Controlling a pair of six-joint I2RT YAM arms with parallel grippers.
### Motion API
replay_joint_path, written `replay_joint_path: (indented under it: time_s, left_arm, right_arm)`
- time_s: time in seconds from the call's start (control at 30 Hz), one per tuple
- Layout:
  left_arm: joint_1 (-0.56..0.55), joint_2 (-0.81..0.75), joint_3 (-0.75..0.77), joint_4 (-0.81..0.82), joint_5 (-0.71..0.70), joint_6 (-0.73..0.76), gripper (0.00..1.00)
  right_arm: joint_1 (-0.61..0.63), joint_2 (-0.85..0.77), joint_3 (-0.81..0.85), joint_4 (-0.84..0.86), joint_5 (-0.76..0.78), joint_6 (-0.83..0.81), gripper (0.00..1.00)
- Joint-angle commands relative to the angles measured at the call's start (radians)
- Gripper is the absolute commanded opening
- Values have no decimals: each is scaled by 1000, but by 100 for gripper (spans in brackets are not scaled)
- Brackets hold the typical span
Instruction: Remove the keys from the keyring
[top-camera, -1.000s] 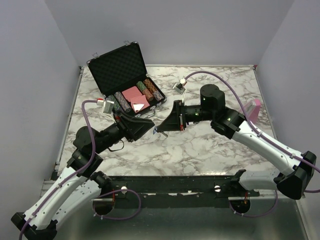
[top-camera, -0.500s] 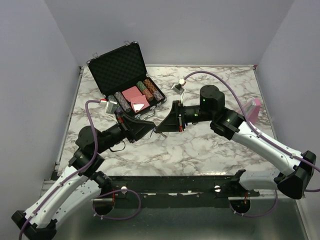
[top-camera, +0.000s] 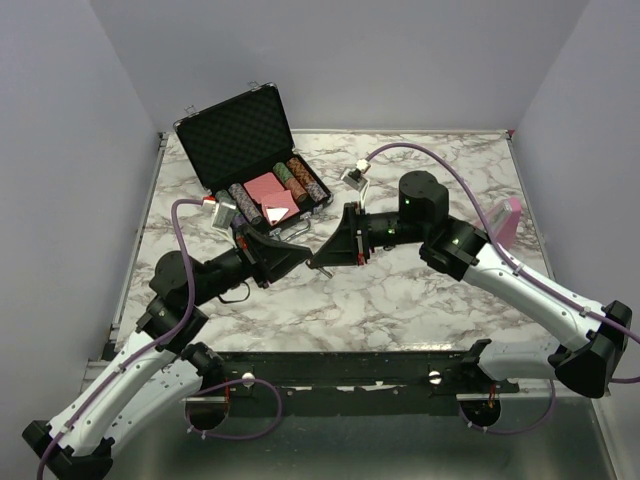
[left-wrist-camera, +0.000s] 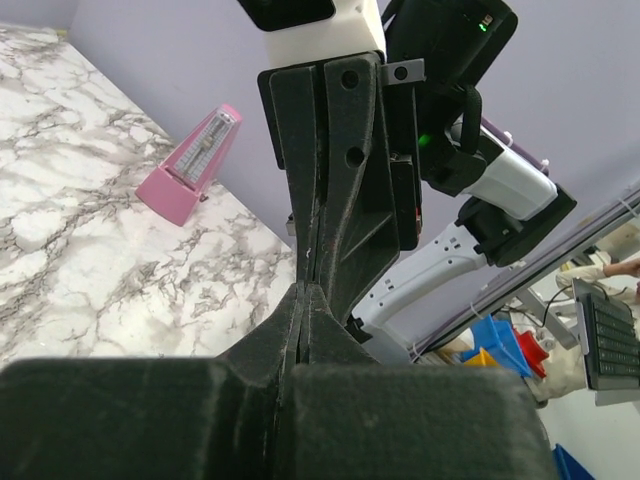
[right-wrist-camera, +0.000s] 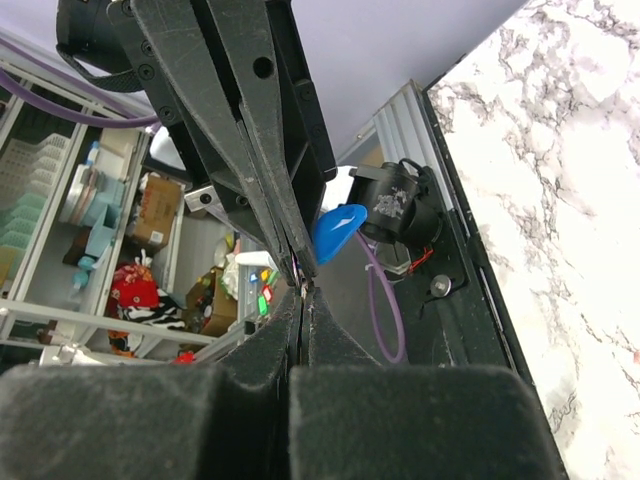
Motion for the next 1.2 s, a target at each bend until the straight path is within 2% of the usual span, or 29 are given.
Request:
replay_joint_path:
  time_s: [0.0, 0.33, 0.67, 1.17]
  left_arm:
    - [-3, 20, 49, -78, 87, 69, 0]
    - [-5, 76, 132, -224, 228, 158, 0]
    - [-2, 112, 205, -417, 288, 254, 0]
    - [-2, 132, 207, -488, 342, 284, 0]
  right_arm:
    - [21, 7, 41, 38, -54, -9, 1]
    - [27, 41, 83, -49, -107, -69, 1]
    - [30, 72, 117, -149, -158, -145, 1]
    - [32, 65, 127, -181, -193, -178, 1]
